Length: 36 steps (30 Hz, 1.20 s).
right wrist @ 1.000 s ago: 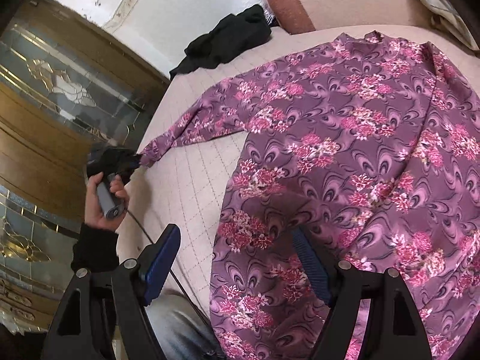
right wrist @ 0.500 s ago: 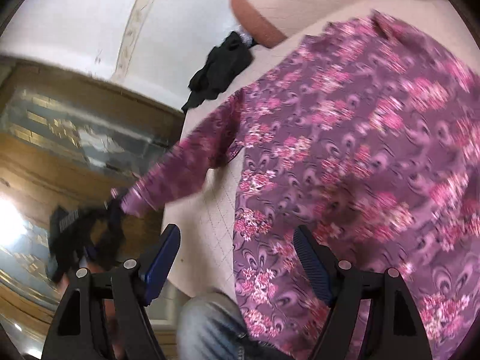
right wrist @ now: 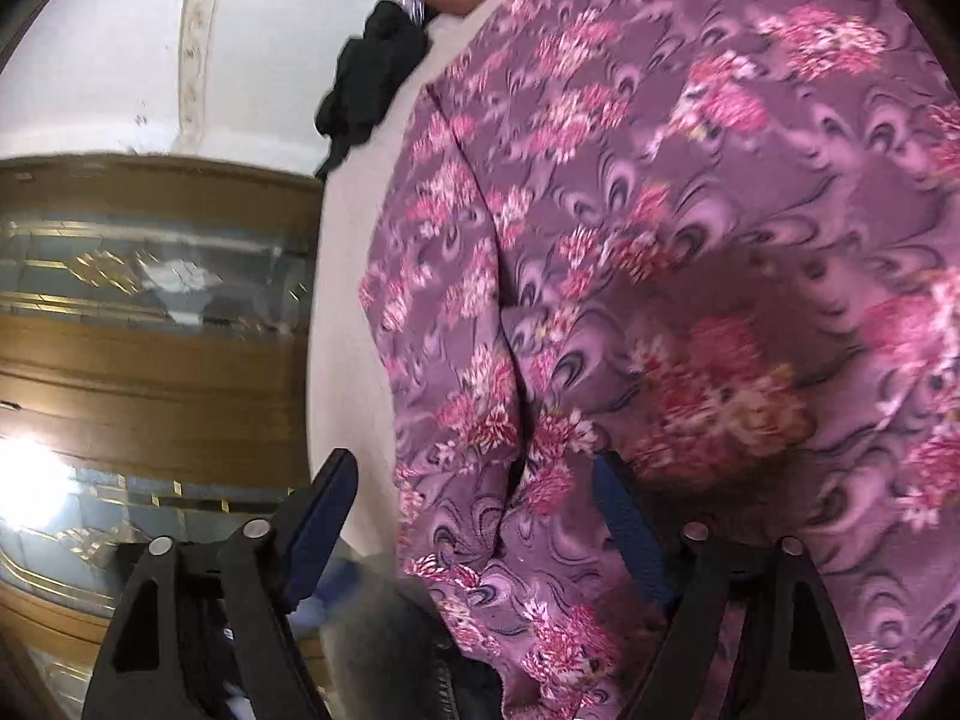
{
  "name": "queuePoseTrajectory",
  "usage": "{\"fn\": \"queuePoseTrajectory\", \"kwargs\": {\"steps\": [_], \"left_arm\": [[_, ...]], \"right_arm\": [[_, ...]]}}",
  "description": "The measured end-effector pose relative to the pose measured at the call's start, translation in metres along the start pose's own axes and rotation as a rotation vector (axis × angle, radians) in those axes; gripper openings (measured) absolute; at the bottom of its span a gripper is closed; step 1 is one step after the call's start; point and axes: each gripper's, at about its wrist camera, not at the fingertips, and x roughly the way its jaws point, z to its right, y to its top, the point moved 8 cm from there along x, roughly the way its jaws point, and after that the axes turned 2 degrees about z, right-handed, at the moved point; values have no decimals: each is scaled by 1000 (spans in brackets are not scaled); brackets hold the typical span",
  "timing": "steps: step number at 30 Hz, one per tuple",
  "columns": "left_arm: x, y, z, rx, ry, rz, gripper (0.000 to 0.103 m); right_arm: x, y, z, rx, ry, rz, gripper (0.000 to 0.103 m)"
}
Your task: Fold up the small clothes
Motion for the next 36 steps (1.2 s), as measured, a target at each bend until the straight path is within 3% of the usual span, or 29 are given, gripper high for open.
{"fn": "queuePoseTrajectory", "kwargs": {"steps": [3,6,8,9,12,17,20,26,32,34,36], "left_arm": [[-6,22,-31,-27,86,45,54],[9,36,-47,-71,96,38,54],[23,38,-44,-83,102,31,54],[24,37,-43,-85,90,31,54],[26,38,-29,-83,52,43,54],[39,42,-10,-66,2,17,54],[55,50,-5,-67,-15,13,54],[93,90,-22,-137,6,-5,55],[132,143,-30,-210,27,2,55],[147,152,-34,-247,31,2,55],[162,161,-43,-303,35,-10,53]], "right_arm": [[16,-10,-9,-29,-10,-46,70],[39,-19,-9,-49,-95,-97,59],[51,-18,-8,-67,-169,-122,10],[50,-14,-12,-82,-182,-124,9],[11,3,-57,-126,-35,-19,9],[-82,22,-107,-270,14,162,9],[-107,36,-82,-280,-37,181,9],[-107,46,21,-83,-117,121,9],[-143,49,-6,-92,-2,149,9],[-150,42,-3,-133,-77,155,11],[-144,42,20,-173,-229,136,31]]}}
